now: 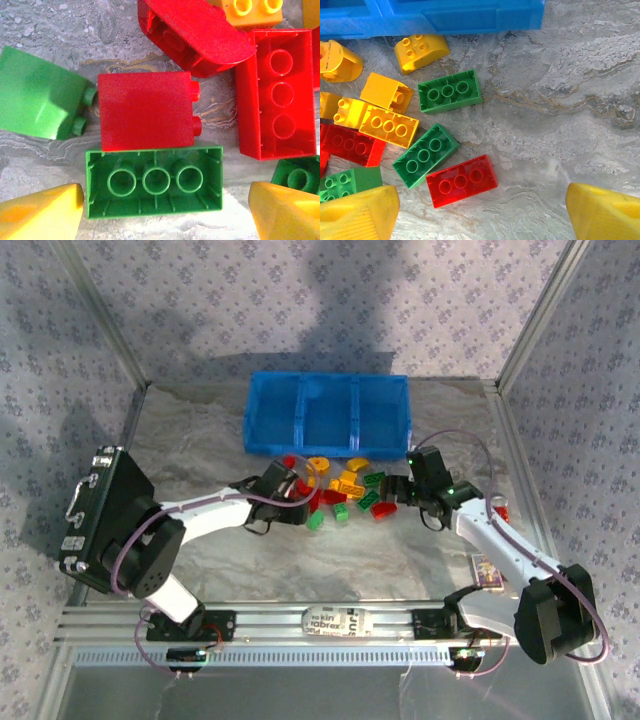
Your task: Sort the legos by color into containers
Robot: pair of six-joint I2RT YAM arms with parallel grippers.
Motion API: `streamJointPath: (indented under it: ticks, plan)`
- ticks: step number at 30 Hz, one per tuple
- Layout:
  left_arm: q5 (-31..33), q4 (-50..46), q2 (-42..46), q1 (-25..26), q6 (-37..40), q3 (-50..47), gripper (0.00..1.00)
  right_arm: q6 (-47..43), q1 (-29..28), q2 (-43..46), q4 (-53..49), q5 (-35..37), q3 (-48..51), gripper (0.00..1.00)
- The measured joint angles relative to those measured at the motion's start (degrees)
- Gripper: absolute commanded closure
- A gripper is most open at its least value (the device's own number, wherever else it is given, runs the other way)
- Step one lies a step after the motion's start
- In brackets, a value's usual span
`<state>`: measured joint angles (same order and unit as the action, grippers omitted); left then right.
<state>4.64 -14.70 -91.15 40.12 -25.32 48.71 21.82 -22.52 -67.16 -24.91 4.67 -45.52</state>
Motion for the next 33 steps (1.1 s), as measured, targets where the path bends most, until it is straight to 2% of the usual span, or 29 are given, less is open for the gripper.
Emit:
streamJointPath:
  ticks: [12,23,29,33]
  plan:
    - [0.70,-1.07,-3.26,0.00,1.29,2.29,0.23,0.04,0.46,0.00,2.05,-0.07,0.90,0.11]
    - [1.16,-1.62,-3.87,0.00,2.16,2.40,0.40,0.07,0.52,0.02,2.58,-0.66,1.31,0.12]
    - [1.44,-2.71,-2.40,0.00,2.16,2.40,0.41,0.31,0.66,0.44,2.67,-0.66,1.77,0.12]
    - [2.27,-3.98,2.69,0.17,2.16,2.36,0.41,0.37,0.74,1.03,2.67,-0.63,1.77,0.12]
